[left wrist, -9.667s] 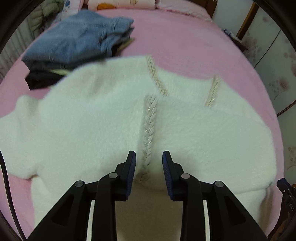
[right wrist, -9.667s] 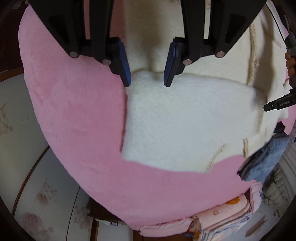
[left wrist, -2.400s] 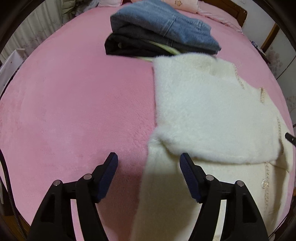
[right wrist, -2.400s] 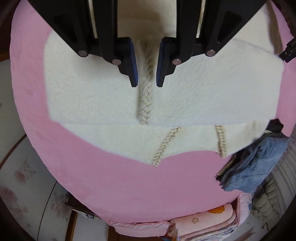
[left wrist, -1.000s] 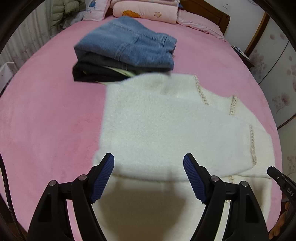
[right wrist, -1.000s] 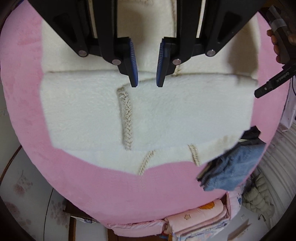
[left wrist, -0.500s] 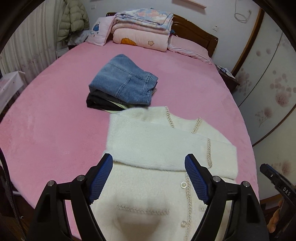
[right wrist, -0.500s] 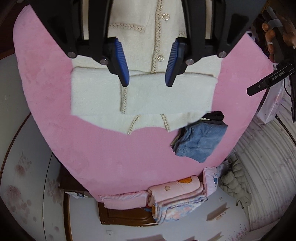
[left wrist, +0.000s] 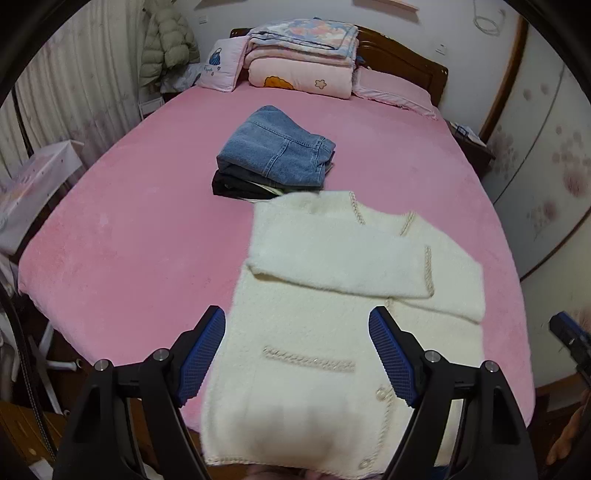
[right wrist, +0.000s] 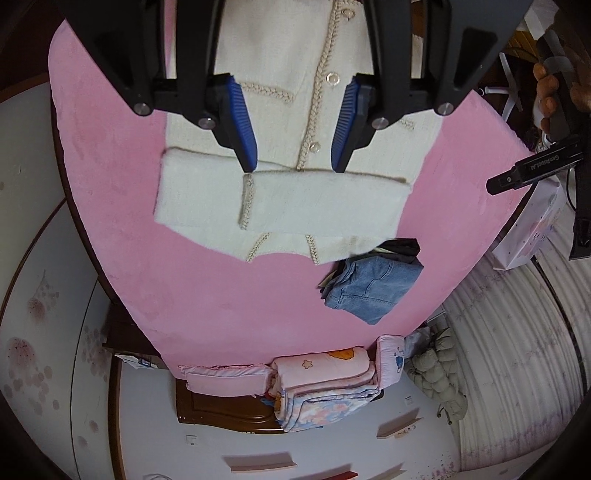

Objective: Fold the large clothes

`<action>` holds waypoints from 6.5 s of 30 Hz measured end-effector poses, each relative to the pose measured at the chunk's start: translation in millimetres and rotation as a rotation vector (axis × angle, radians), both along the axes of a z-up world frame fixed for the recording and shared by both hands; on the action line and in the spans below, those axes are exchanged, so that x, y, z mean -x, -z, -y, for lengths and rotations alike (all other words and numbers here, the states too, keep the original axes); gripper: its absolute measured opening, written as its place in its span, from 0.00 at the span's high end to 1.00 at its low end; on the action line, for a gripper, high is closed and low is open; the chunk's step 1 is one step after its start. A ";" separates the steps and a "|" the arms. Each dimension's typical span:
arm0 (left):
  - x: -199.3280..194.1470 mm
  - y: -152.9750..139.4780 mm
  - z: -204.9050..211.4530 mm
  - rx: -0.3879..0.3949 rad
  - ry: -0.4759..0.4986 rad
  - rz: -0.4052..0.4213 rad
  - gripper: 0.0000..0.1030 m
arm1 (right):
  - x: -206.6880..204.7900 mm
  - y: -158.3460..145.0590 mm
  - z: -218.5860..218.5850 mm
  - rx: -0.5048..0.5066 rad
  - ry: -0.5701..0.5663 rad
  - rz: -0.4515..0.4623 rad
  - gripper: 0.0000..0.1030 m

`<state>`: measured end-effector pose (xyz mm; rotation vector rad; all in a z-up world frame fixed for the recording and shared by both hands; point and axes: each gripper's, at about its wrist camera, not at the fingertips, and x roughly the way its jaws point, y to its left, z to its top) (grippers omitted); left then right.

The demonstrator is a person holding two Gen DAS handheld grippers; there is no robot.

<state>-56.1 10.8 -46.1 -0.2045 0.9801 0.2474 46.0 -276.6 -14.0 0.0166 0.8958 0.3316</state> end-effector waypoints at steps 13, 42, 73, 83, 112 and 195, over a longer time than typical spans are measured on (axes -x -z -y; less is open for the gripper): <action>66.7 62.7 -35.7 0.062 0.075 -0.029 0.23 | 77.6 36.9 29.4 0.003 0.115 0.023 0.59; 109.7 290.2 -104.5 0.244 0.151 -0.189 0.30 | 117.7 193.9 58.5 0.087 0.203 -0.222 0.59; 107.4 289.5 -86.6 0.248 0.334 -0.319 0.31 | 117.8 280.1 155.5 0.006 0.214 -0.447 0.53; 100.8 310.8 -81.0 0.250 0.311 -0.335 0.23 | 114.4 299.7 161.1 -0.065 0.210 -0.511 0.55; 71.4 125.0 -55.0 0.243 0.241 -0.107 0.94 | 100.5 109.1 129.7 -0.174 0.162 -0.257 0.93; -277.6 152.8 -94.8 0.155 0.101 -0.019 0.21 | -236.4 176.4 105.5 0.105 0.198 -0.162 0.37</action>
